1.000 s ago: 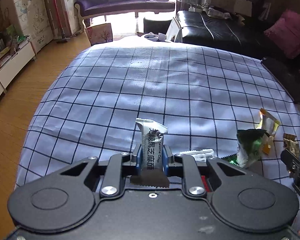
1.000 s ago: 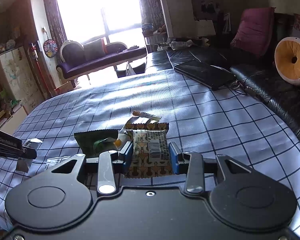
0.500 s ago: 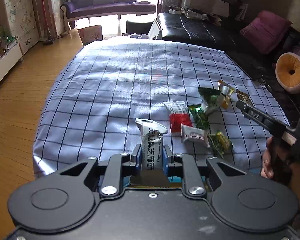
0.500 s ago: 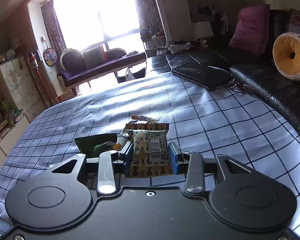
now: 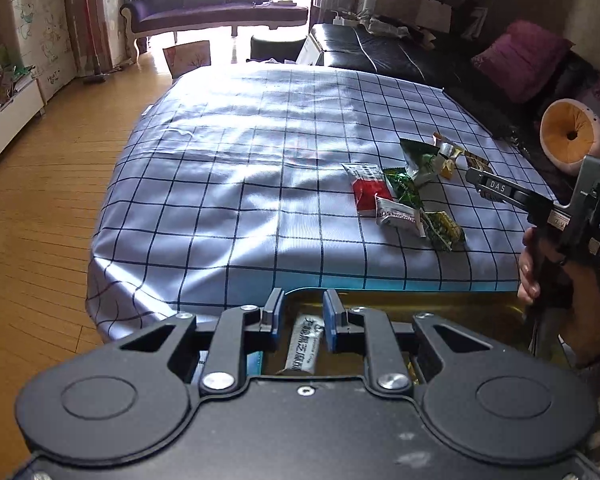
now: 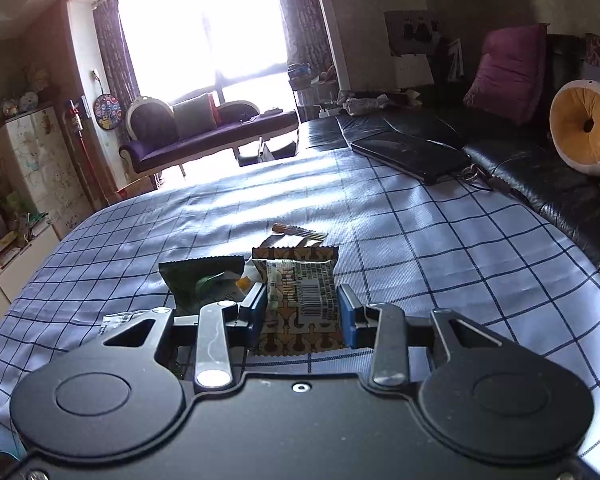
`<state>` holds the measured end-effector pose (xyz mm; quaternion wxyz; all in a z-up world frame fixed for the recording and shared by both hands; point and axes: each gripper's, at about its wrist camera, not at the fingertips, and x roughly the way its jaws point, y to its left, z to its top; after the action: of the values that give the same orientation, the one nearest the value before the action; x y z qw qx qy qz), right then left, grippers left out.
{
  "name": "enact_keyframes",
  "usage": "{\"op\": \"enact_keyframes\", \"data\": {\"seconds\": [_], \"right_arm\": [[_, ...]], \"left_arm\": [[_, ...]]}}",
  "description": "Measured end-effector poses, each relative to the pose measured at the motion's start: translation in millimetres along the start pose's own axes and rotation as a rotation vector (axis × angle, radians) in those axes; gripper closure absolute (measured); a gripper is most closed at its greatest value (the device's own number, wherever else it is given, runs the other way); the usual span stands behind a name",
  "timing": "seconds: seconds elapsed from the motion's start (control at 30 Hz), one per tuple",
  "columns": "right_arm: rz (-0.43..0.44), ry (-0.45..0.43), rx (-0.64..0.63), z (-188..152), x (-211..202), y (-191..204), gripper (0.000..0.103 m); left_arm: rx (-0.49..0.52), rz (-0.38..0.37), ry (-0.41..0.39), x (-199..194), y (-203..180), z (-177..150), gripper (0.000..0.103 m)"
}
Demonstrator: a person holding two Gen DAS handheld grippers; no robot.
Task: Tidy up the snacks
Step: 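Carry both packets back over the gold tray with both tools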
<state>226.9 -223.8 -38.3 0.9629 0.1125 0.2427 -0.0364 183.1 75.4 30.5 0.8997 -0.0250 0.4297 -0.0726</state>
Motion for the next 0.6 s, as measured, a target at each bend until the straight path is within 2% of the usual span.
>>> {"op": "enact_keyframes", "data": {"seconds": [0.13,0.43,0.53,0.6], "right_arm": [[-0.012,0.014,0.032,7,-16,-2,0.057],[0.014,-0.047,0.03,31,-89,8,0.057],[0.02,-0.022,-0.004,32,-109,15,0.057],[0.047,0.028,-0.004,31,-116,17,0.057]], "left_arm": [[0.004,-0.015,0.01,-1,2,-4,0.083],[-0.005,-0.033,0.057,9,2,-6,0.083],[-0.006,-0.042,0.083,13,1,-7,0.083],[0.0,-0.045,0.095,16,-1,-9,0.083]]}}
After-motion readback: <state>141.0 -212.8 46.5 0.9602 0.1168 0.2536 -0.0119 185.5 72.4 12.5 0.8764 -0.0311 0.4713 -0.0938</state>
